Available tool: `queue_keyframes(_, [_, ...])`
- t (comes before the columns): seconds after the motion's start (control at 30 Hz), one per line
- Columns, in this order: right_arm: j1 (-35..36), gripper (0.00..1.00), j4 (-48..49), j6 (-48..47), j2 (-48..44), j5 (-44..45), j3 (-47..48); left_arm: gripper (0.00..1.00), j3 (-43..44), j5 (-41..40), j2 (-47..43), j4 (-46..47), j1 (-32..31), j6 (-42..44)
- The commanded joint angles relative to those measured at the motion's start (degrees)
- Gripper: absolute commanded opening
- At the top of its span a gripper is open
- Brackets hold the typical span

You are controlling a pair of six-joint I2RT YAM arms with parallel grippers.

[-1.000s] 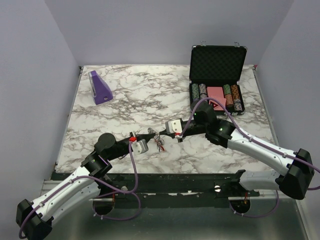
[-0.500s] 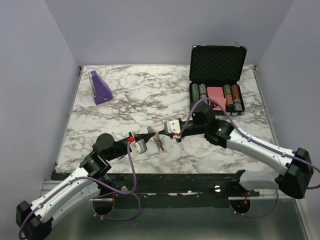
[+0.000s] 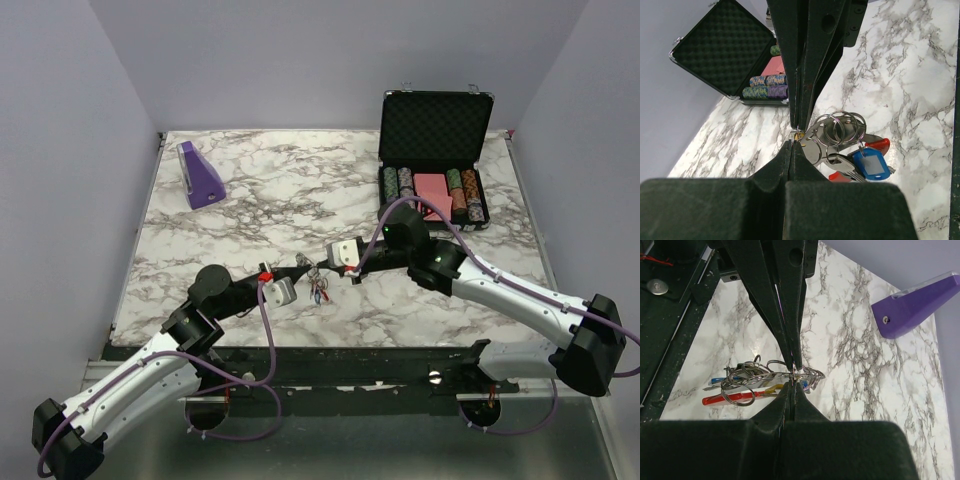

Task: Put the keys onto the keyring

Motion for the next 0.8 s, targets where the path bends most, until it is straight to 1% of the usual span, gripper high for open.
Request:
queue_keyframes(0.0, [0.5,0.01,1.9,0.7,0.3,-2.7,0.5,0.00,1.7,-0.5,-0.1,0.9,-0.3,0.5])
queue_keyframes(0.4, [0.5,0.00,2.8,1.9,0.7,-3.5,1.4,0.00,2.1,-0.9,0.0,0.2,-0.5,0.8])
queue_keyframes(0.53, [0.6,0.01,1.8,0.8,0.8,-3.6,1.2,0.00,2.1,-1.2,-0.1,0.2,-0.5,0.7])
queue_keyframes(0.77, [0.6,0.00,-1.5,-4.0,0.6,-3.5,1.0,0.00,2.7,-2.0,0.3,0.2,-0.5,-0.9])
